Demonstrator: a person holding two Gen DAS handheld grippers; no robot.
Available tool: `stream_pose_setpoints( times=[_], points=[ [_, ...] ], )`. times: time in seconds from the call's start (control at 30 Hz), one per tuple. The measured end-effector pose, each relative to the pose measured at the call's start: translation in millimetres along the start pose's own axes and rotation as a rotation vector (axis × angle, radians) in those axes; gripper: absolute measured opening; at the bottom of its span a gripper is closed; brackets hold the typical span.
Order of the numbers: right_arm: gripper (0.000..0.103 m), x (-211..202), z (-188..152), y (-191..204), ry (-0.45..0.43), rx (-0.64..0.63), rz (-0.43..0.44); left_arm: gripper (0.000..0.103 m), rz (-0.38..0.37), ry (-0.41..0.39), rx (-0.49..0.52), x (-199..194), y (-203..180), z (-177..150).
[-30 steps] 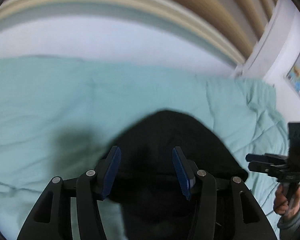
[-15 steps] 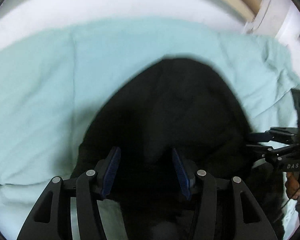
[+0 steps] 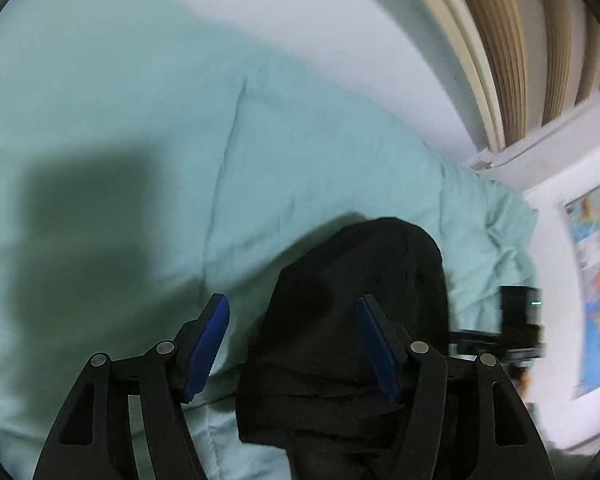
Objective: Fold large clothes
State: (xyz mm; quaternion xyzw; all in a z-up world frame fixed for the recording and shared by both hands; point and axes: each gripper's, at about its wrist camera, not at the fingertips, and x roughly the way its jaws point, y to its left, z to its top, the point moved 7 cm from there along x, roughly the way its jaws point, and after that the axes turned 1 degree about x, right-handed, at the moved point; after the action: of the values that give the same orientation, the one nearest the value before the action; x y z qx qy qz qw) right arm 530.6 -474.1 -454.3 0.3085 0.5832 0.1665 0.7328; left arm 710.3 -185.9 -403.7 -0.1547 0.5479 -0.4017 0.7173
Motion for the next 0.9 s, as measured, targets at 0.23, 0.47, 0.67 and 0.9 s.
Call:
stream_pose_setpoints(
  times=[0.23, 0.47, 0.67, 0.9],
  points=[
    [0.054, 44.7, 8.0, 18.6, 0.054, -0.008, 0.107, 0.053, -0.016, 0.069, 0.112, 28.4, -24.4, -27.3],
    [0.021, 0.4, -9.7, 73.3, -0.061, -0.236, -0.012, 0.013, 0.03, -0.052, 0.276, -25.5, -79.0, -51.4],
    [0.02, -69.3, -64.6, 136.7, -0.171, -0.421, -0.109, 0.012, 0.062, -0.185, 0.427, -129.5, -152.8, -111.0],
    [0.019, -139.8, -154.9, 199.0, -0.285, -0.574, -0.249, 0.012, 0.131, -0.236, 0.523, -208.0, -218.6, -210.4]
  ],
)
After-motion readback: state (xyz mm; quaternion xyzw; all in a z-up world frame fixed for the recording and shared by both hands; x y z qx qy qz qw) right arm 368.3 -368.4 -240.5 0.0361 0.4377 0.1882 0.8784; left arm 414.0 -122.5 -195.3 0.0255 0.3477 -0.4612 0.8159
